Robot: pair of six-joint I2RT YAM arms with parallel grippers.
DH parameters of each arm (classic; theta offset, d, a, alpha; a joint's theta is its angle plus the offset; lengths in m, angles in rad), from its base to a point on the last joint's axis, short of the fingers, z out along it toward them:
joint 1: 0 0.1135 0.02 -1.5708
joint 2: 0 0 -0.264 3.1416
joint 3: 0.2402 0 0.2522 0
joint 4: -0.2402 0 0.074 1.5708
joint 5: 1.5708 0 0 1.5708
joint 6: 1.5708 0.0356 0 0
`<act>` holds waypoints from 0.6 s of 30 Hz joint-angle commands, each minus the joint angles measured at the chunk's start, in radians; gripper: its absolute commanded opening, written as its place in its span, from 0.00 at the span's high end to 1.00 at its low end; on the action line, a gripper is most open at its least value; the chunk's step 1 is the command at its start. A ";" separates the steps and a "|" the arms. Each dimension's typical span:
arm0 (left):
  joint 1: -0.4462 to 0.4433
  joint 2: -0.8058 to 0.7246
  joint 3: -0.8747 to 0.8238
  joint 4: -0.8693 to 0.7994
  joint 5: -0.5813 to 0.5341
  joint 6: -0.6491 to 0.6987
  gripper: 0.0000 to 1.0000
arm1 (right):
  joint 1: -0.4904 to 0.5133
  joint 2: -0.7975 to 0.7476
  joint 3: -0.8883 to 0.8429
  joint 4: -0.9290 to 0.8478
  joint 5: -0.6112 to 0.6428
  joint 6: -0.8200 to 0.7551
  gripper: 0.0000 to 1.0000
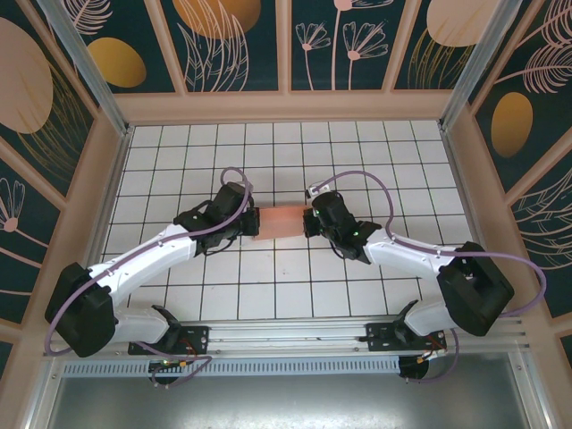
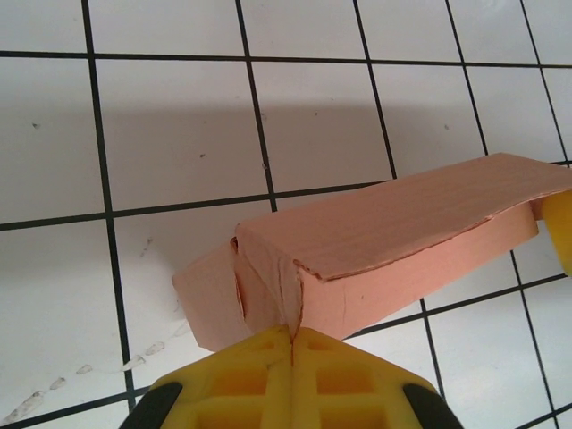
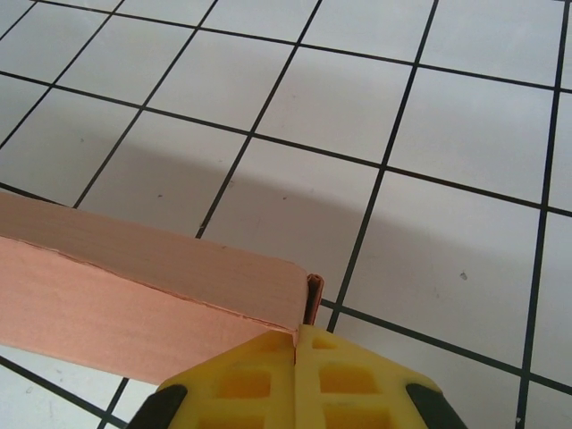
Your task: Fold the paper box
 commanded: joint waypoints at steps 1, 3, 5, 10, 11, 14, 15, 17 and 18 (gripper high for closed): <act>0.005 -0.042 -0.011 0.082 0.057 -0.048 1.00 | 0.028 0.023 0.023 -0.029 0.026 -0.030 1.00; 0.009 -0.048 -0.016 0.084 0.063 -0.052 1.00 | 0.030 0.023 0.024 -0.030 0.046 -0.032 1.00; 0.013 -0.048 -0.021 0.080 0.068 -0.053 1.00 | 0.029 0.015 0.022 -0.029 0.058 -0.034 1.00; 0.022 -0.061 -0.039 0.103 0.098 -0.081 1.00 | 0.030 0.002 0.021 -0.024 0.060 -0.048 1.00; 0.025 -0.067 -0.043 0.111 0.109 -0.090 1.00 | 0.029 0.004 0.021 -0.024 0.062 -0.055 1.00; 0.035 -0.088 -0.057 0.135 0.130 -0.108 1.00 | 0.030 0.005 0.018 -0.025 0.079 -0.070 1.00; 0.037 -0.092 -0.060 0.139 0.139 -0.110 1.00 | 0.029 0.004 0.018 -0.025 0.086 -0.074 1.00; 0.043 -0.099 -0.067 0.146 0.147 -0.114 1.00 | 0.029 0.001 0.017 -0.025 0.106 -0.085 1.00; 0.046 -0.102 -0.071 0.151 0.151 -0.116 1.00 | 0.029 -0.002 0.019 -0.027 0.116 -0.089 1.00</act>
